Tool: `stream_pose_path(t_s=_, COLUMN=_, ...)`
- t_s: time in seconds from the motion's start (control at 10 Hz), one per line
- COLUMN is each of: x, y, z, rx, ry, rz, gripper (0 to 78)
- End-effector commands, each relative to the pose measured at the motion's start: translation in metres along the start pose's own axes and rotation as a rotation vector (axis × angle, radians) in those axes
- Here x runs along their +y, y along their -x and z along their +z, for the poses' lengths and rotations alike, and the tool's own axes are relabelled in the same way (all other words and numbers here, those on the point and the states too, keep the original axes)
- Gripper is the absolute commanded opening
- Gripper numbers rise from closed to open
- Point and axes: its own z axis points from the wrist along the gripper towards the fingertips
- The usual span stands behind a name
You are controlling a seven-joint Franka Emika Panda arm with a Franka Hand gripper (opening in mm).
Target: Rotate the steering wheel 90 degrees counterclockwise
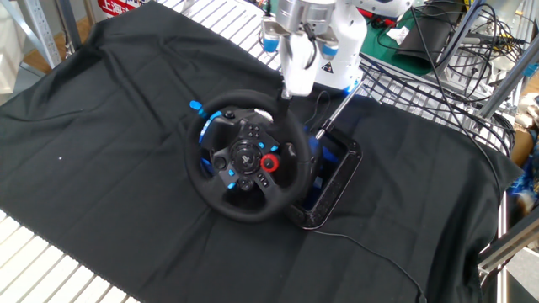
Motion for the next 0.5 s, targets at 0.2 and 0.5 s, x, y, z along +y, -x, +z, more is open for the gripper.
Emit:
stream_pose_path(t_s=0.2, x=-0.004, y=0.0061, z=0.0076, rx=0.003, ry=0.002, rz=-0.019, gripper=1.3)
stream_pose_path(t_s=0.5, x=-0.0041, y=0.0063, z=0.0075, rx=0.005, ry=0.004, rz=0.01, gripper=1.3)
